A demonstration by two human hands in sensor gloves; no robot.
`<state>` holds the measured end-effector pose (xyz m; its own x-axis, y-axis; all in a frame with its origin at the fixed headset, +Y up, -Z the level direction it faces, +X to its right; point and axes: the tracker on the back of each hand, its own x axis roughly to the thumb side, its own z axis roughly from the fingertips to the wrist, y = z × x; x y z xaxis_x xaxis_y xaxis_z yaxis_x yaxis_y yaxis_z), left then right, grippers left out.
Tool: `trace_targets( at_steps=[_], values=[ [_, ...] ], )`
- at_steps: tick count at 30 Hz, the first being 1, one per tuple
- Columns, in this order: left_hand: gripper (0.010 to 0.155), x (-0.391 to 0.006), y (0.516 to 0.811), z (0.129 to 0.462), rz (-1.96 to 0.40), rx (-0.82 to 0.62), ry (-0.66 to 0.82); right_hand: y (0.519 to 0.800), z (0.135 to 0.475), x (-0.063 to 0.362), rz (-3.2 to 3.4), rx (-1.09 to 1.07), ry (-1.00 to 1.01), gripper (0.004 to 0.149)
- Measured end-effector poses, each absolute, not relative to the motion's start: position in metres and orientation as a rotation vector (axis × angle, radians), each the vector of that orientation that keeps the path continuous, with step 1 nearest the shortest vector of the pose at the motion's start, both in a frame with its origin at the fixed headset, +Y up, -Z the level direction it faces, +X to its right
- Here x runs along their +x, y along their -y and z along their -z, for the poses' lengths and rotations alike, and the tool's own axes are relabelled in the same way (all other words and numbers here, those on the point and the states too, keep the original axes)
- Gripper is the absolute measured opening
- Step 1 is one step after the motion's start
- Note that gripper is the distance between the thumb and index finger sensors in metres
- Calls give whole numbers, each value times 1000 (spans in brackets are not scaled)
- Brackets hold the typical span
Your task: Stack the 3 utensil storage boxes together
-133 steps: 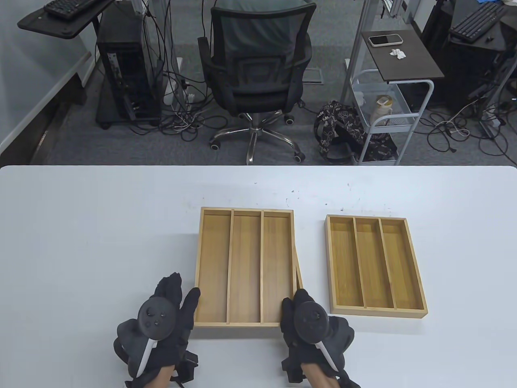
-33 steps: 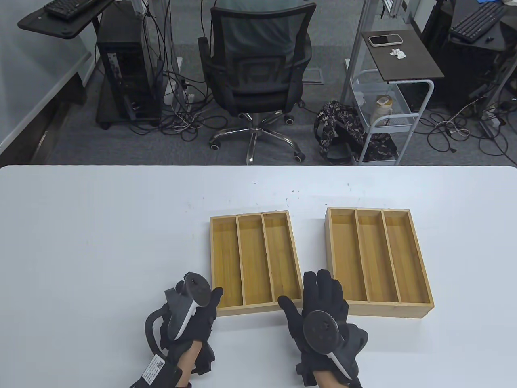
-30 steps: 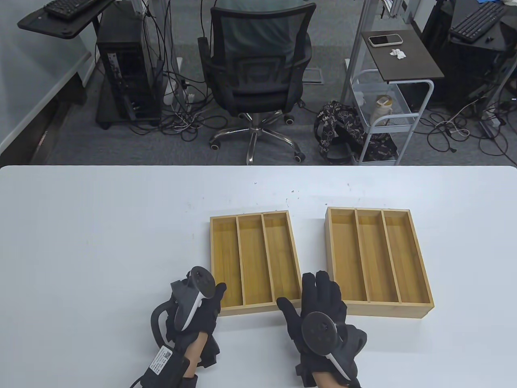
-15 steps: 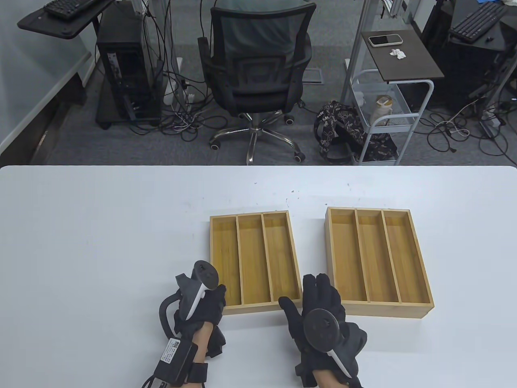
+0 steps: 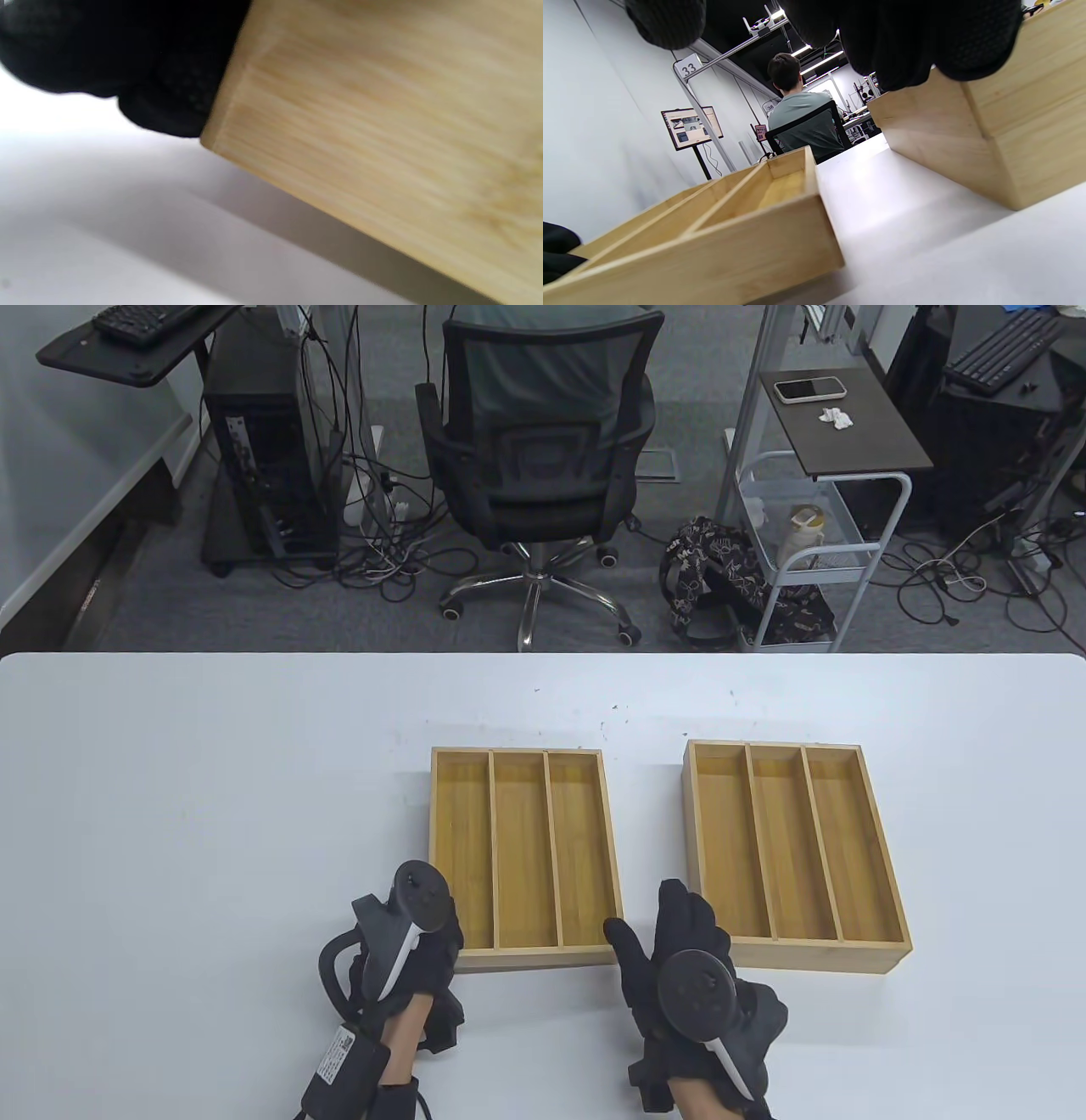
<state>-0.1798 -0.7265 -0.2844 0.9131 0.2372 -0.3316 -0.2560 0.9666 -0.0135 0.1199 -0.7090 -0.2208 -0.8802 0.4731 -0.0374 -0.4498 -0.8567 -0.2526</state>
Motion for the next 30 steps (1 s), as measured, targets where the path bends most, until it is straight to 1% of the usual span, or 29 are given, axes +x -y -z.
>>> trace_targets(
  at_steps=[4,6,9,12,13,14,16,18,22,27,30],
  values=[
    [47,-181,700,262,-258,27,-284,707,221,122,-2616,-163,316,84],
    [48,-179,687,247,-238,86,-262,706,220,120,-2590,-165,272,86],
    [47,-178,678,231,-235,140,-240,709,220,115,-2544,-174,203,79],
    [47,-177,678,220,-271,168,-221,719,224,107,-2523,-183,109,66],
    [47,-177,679,218,-262,184,-216,722,224,106,-2555,-188,111,62],
    [47,-178,680,218,-251,184,-224,724,227,105,-2558,-136,121,59],
    [47,-180,685,218,-275,146,-233,726,228,102,-2539,-123,113,55],
    [47,-182,690,218,-291,144,-241,725,227,99,-2583,-96,178,53],
    [46,-189,694,214,-335,131,-244,721,225,94,-2603,-81,241,51],
    [67,-204,691,209,-365,122,-257,719,225,103,-2591,-130,243,49],
    [75,-213,692,211,-371,76,-281,718,225,112,-2593,-175,253,49]
  ],
)
